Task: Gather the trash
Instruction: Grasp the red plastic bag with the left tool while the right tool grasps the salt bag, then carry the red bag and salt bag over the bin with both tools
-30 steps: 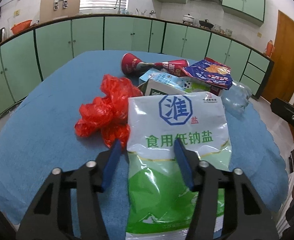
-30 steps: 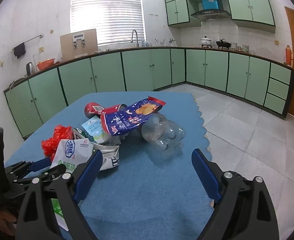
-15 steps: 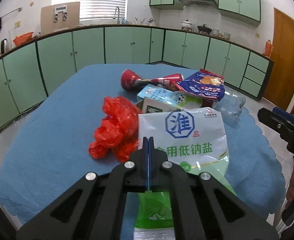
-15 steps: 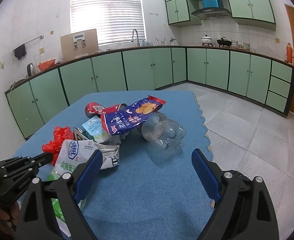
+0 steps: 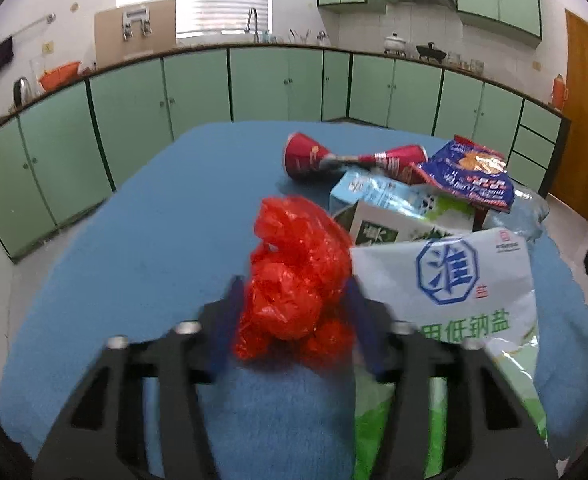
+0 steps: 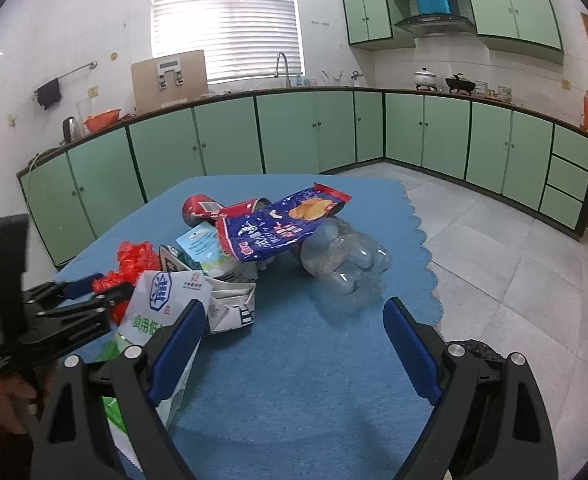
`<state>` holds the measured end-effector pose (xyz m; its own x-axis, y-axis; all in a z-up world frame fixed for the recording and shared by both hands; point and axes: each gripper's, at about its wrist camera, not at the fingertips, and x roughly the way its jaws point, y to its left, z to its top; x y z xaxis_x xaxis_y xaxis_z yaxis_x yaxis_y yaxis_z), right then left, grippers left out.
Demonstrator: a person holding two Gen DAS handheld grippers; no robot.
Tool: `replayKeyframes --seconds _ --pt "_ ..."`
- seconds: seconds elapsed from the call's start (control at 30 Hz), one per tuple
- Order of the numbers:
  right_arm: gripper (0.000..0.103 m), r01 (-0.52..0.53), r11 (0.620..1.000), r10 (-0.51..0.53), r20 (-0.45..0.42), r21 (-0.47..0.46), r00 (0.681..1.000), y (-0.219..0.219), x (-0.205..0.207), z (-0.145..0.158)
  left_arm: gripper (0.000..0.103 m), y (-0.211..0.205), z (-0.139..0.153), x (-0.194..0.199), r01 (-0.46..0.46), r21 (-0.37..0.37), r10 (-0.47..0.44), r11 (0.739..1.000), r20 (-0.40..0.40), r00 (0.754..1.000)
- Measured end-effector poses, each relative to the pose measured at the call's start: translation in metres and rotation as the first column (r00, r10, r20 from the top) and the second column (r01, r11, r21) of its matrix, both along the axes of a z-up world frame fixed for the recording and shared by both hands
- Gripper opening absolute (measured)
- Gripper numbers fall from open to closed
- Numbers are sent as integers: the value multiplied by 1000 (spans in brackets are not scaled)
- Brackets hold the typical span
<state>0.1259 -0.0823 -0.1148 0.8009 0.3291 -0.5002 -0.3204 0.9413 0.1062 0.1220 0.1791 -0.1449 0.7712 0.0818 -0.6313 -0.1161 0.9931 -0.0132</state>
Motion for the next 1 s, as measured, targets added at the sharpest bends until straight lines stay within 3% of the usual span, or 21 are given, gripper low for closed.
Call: replayKeyframes --seconds 0.1,0.2,0.33,0.57,0.83,1.0 --pt "84 -35 999 36 -21 11 999 5 1 -1 24 -1 -2 -3 9 -13 -9 1000 11 1000" --pt "82 -82 997 83 -34 10 996 15 -1 -3 20 -3 -1 -9 -6 8 6 1000 26 1000" --pt "79 -134 991 134 -45 7 990 29 -3 -7 18 4 7 -24 -42 6 42 999 48 998" --pt "72 -215 973 224 -128 79 966 48 3 -19 18 8 9 -41 -40 54 38 998 24 999" --pt "43 -274 956 291 -231 105 928 59 11 -41 18 6 -2 -35 -36 45 36 998 5 999" --pt "24 -309 944 329 -236 118 914 65 7 -42 18 2 -3 -33 -30 45 30 999 2 1000"
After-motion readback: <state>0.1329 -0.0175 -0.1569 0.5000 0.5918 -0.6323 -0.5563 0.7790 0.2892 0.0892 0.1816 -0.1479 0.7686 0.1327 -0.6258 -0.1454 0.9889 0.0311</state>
